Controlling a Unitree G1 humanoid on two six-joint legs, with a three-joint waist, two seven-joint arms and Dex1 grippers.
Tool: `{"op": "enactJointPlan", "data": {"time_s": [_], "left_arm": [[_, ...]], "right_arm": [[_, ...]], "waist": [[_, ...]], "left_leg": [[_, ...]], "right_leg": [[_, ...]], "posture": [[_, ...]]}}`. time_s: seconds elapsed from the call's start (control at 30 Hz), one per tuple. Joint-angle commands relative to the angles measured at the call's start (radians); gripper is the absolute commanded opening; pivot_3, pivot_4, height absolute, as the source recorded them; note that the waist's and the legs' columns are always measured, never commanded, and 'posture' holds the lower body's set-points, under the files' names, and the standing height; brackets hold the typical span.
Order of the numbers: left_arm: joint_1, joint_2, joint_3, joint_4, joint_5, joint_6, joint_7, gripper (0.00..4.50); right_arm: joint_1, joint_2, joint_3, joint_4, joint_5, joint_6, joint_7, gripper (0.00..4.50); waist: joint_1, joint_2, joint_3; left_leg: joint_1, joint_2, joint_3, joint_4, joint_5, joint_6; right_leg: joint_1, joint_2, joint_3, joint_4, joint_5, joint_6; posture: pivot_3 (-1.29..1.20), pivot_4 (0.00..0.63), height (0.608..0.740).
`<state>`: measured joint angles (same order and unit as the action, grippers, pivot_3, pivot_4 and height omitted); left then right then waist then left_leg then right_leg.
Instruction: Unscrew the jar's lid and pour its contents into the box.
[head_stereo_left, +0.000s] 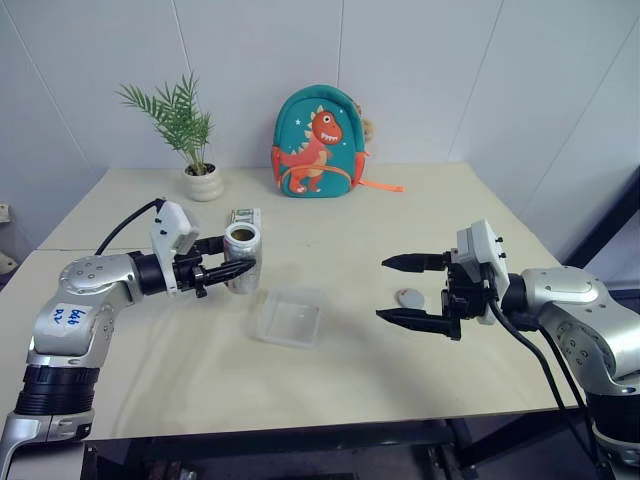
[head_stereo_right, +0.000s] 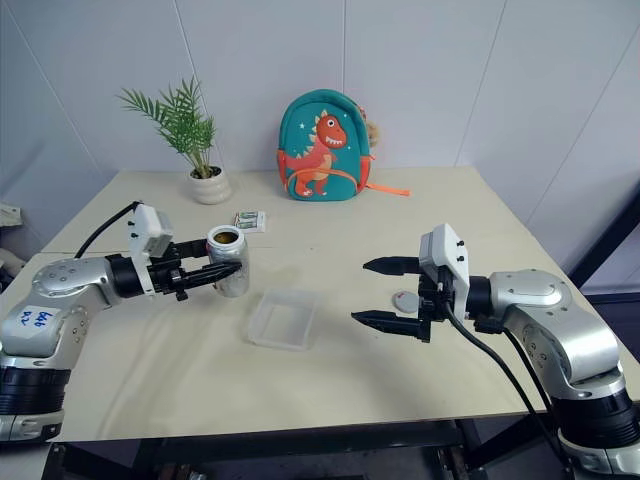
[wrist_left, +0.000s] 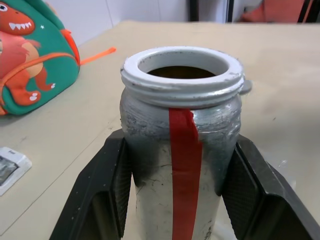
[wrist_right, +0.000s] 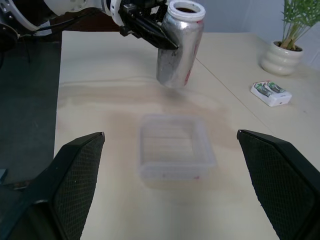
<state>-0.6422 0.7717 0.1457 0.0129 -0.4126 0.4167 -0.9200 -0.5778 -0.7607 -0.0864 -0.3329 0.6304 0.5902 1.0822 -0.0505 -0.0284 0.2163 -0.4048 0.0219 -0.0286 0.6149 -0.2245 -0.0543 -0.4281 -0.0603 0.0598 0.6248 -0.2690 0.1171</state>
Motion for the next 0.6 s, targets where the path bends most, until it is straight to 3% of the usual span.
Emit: {"op": "enactJointPlan", "data": {"time_s": [0.03,0.23,0.33,0.47,0.6], "left_arm": [[-0.003,-0.001,0.002,-0.025,0.053,-0.104,0.019,2.22],[-0.03,-0.013,-0.023,0.027,0.171,-0.251,0.087,2.22],[-0.067,0.0,-0.073,0.057,0.301,-0.352,0.154,2.22],[-0.117,0.049,-0.183,0.089,0.619,-0.575,0.326,2.22],[-0.134,0.111,-0.321,-0.004,1.077,-0.769,0.596,2.22]], "right_arm": [[0.001,0.016,-0.018,-0.038,0.019,-0.012,-0.032,4.48],[0.025,0.026,-0.025,-0.034,0.02,-0.015,-0.053,4.48],[0.027,0.036,-0.025,-0.027,0.018,-0.021,-0.067,4.48],[0.023,0.051,-0.022,-0.018,0.017,-0.023,-0.084,4.48],[0.035,0.072,-0.027,-0.019,0.018,-0.022,-0.112,4.48]], "waist": [[-0.001,0.0,0.0],[0.004,0.0,0.0],[0.009,0.0,0.0],[0.017,0.0,0.0],[0.023,0.0,0.0]], "left_leg": [[0.0,0.0,0.0,0.0,0.0,0.0],[0.0,0.0,0.0,0.0,0.0,0.0],[0.0,0.0,0.0,0.0,0.0,0.0],[0.0,0.0,0.0,0.0,0.0,0.0],[0.0,0.0,0.0,0.0,0.0,0.0]], "right_leg": [[0.0,0.0,0.0,0.0,0.0,0.0],[0.0,0.0,0.0,0.0,0.0,0.0],[0.0,0.0,0.0,0.0,0.0,0.0],[0.0,0.0,0.0,0.0,0.0,0.0],[0.0,0.0,0.0,-0.001,0.0,0.001]], "posture": [[0.0,0.15,0.74],[0.0,0.15,0.74],[0.0,0.15,0.74],[0.0,0.15,0.74],[0.0,0.15,0.74]]}}
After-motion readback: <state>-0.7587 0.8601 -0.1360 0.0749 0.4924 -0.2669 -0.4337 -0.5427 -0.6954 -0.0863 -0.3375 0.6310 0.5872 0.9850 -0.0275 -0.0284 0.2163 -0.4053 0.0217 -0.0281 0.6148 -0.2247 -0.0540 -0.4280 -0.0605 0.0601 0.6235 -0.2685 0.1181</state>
